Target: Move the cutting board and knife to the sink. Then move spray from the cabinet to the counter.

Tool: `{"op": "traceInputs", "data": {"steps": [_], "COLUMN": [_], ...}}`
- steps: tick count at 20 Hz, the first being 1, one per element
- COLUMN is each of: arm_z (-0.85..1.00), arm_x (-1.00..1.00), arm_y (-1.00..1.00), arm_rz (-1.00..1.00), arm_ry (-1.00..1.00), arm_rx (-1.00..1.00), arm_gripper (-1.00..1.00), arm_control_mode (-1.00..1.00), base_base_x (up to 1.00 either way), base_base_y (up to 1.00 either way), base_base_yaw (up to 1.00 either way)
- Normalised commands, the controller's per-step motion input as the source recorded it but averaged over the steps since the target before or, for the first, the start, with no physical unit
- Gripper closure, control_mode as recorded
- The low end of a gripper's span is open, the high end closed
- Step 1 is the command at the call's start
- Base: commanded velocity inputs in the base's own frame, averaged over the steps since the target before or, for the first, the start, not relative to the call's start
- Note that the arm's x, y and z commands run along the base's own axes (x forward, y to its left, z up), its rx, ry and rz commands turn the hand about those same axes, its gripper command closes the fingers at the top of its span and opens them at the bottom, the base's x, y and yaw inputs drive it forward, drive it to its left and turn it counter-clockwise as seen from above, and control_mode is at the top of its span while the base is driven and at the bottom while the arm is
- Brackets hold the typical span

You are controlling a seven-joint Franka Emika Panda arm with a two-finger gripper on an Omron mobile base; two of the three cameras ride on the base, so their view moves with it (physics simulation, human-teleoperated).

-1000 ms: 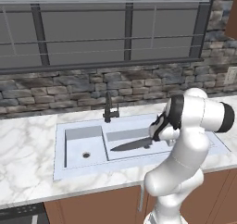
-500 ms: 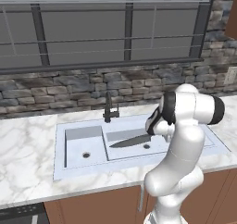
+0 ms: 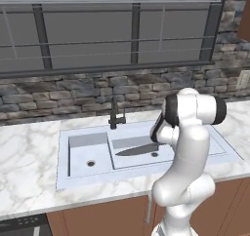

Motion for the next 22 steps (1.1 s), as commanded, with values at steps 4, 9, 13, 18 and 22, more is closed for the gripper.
{"op": "traceInputs", "data": {"steps": [4,9,13,18,22], "arm_z": [-0.38,0.2,0.8,1.0,1.0], "arm_x": [0.01,-0.17,-0.24,-0.07,-0.08], "arm_y": [0.01,-0.08,0.0,0.0,0.0], "arm_rz": [0.0,0.0,0.0,0.0,0.0], "arm_ry": [-0.01,-0.01,-0.01,-0.04,0.0], "arm_rx": [0.0,0.0,0.0,0.0,0.0], "arm_gripper": [-1.0,-1.0,-1.0,-1.0,-1.0], "arm_control_mode": [-1.0,-1.0,-1.0,-1.0,-1.0], "base_base_x": [0.0,0.0,0.0,0.0,0.0], "base_base_y": [0.0,0.0,0.0,0.0,0.0], "base_base_yaw": [0.0,0.0,0.0,0.0,0.0]}}
